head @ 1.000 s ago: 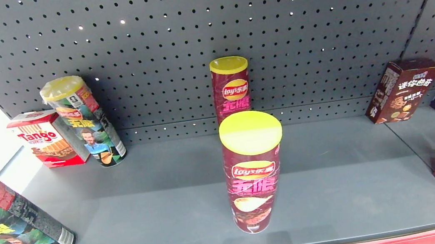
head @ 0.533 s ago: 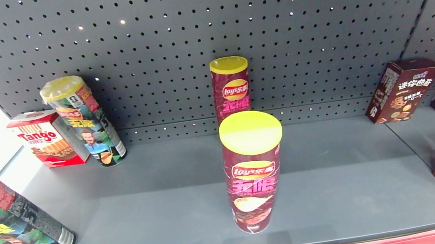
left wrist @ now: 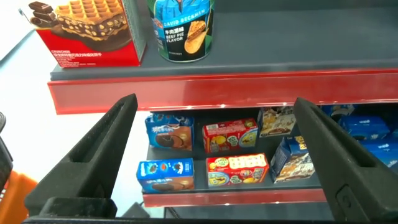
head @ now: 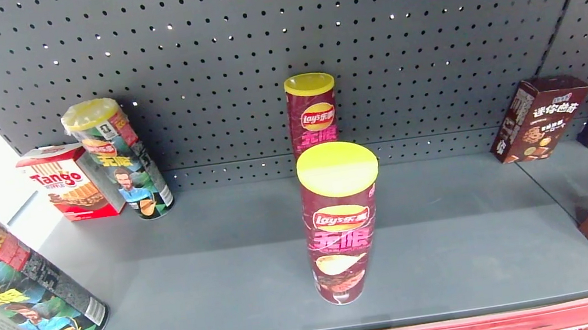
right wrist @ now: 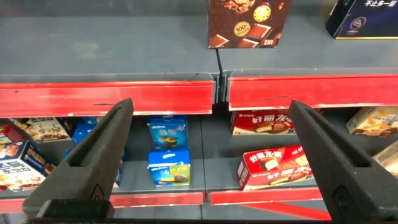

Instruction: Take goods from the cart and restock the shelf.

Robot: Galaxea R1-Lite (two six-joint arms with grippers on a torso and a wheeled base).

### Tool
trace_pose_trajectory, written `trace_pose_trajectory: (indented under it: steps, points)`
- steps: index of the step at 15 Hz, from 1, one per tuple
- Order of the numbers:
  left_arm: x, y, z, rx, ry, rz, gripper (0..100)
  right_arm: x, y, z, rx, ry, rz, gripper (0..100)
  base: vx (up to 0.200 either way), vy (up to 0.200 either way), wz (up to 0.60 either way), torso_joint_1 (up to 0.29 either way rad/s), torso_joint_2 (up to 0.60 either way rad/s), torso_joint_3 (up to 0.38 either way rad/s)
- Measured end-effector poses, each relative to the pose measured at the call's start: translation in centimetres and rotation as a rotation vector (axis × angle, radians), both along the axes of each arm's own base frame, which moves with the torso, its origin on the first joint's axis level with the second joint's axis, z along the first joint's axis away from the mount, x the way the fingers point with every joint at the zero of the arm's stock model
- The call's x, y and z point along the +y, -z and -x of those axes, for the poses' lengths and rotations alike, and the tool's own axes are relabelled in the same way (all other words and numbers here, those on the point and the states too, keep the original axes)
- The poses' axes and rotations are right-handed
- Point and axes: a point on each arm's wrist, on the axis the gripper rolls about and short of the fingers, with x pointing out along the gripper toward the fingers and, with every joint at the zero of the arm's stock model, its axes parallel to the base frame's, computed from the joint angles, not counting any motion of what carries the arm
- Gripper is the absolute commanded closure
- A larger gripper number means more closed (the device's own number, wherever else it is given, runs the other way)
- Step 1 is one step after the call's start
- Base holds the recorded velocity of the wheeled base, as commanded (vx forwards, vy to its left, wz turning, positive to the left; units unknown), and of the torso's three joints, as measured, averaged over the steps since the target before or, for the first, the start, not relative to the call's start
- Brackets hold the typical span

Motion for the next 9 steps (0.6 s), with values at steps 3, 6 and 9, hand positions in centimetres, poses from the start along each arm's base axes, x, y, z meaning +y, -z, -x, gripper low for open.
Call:
trace_pose_trajectory:
  steps: [3,6,9]
  points:
    - [0.0,0.02,-0.01,0.001,0.0,0.0,0,0.0,0.0,0.0,0.0,-0.001,0.0,0,0.0,0.0,0.0,0.0,0.0,0.0]
    - [0.0,0.01,0.0,0.0,0.001,-0.001,0,0.0,0.0,0.0,0.0,0.0,-0.001,0,0.0,0.0,0.0,0.0,0.0,0.0]
    - [0.0,0.0,0.0,0.0,0.001,-0.001,0,0.0,0.0,0.0,0.0,0.0,-0.001,0,0.0,0.0,0.0,0.0,0.0,0.0]
